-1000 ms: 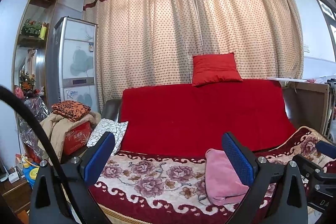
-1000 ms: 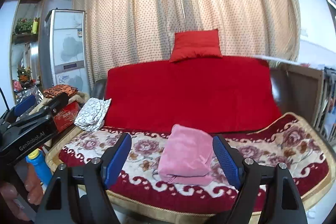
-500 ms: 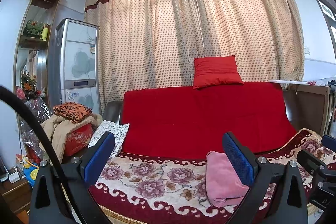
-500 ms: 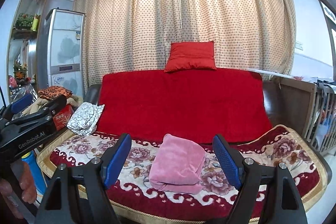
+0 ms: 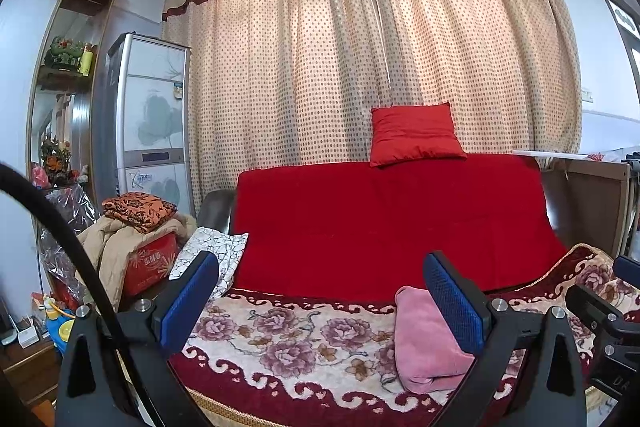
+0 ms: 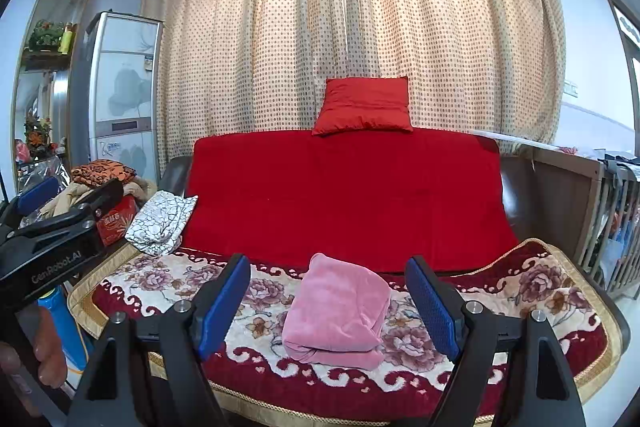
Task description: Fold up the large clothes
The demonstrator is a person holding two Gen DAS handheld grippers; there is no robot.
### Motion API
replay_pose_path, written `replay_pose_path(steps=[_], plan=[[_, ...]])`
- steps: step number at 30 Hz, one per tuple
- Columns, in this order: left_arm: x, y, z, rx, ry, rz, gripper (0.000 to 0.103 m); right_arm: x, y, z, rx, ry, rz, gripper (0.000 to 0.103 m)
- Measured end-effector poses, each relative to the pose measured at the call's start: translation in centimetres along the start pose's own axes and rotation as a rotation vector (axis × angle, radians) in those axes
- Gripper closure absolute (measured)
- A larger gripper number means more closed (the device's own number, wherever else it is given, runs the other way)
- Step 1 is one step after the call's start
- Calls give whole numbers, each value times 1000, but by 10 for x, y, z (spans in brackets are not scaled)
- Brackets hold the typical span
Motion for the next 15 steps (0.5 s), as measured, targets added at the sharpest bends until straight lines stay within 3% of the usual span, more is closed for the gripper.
replay_pose_path(steps=[15], plan=[[1, 3, 11, 25, 1, -8, 1, 0, 1, 4, 8, -4, -2, 20]])
Point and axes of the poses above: each gripper's, at about its wrist camera, not at the fingertips, and z roughly against the way its jaws point, x to its right, y to its top, the point moved 6 cm from there along -z, roughly the way its jaws point, and after that the axes turned 14 degrees about -x, right-handed, at the moved point
